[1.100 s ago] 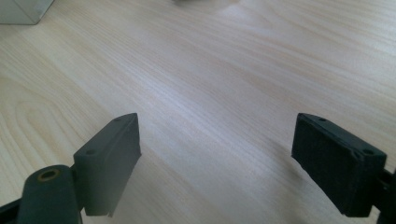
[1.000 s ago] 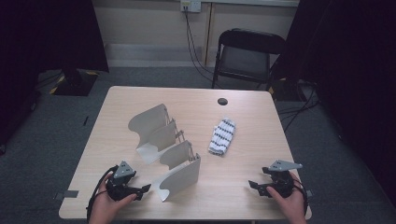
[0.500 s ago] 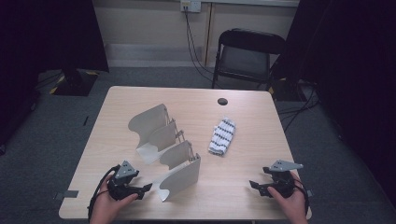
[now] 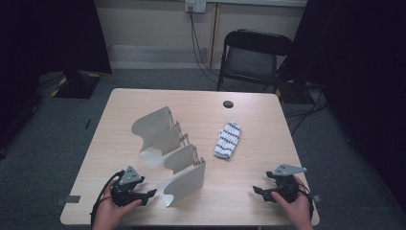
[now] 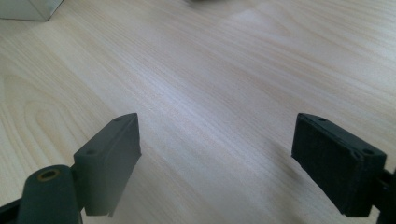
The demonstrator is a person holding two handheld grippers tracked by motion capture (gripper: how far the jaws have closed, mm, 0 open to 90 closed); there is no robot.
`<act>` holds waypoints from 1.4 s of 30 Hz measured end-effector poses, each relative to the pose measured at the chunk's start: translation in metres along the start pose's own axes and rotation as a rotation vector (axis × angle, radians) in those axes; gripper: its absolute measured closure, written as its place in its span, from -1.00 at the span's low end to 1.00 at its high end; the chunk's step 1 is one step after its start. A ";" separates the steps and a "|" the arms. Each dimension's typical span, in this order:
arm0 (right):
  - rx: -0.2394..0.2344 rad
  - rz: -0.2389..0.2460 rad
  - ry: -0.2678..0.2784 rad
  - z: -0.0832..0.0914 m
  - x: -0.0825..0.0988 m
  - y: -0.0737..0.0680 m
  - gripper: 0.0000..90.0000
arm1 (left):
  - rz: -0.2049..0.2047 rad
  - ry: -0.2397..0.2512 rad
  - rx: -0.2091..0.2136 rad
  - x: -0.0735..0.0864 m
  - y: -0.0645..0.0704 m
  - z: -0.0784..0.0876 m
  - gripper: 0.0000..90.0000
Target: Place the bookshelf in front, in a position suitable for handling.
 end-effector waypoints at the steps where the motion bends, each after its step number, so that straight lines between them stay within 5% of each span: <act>1: 0.000 0.002 -0.001 0.000 0.000 0.000 -0.67 | -0.002 0.000 0.003 0.000 0.000 0.000 -0.27; 15: -0.012 0.019 -0.019 -0.006 -0.004 -0.003 -0.66 | -0.034 -0.004 0.022 -0.003 0.007 0.000 -0.13; 28: -0.040 0.071 -0.041 -0.023 -0.031 -0.008 -0.59 | -0.004 0.004 0.012 0.001 0.003 0.006 -0.14; 36: -0.023 0.137 -0.067 -0.043 -0.066 -0.006 -0.13 | -0.004 0.002 0.011 0.002 0.004 0.006 -0.15; 42: -0.034 0.116 -0.068 -0.056 -0.087 -0.002 0.04 | 0.000 0.001 0.005 0.004 0.003 0.008 -0.16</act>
Point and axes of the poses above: each handheld gripper's, and its own axes: z roughly backward along the jaws, x roughly out of its underside, y roughly to its right, the point moved 2 cm from there along -z, roughly forward along the jaws, and after that the axes turned 5 degrees about -y, right-handed, at the moved point
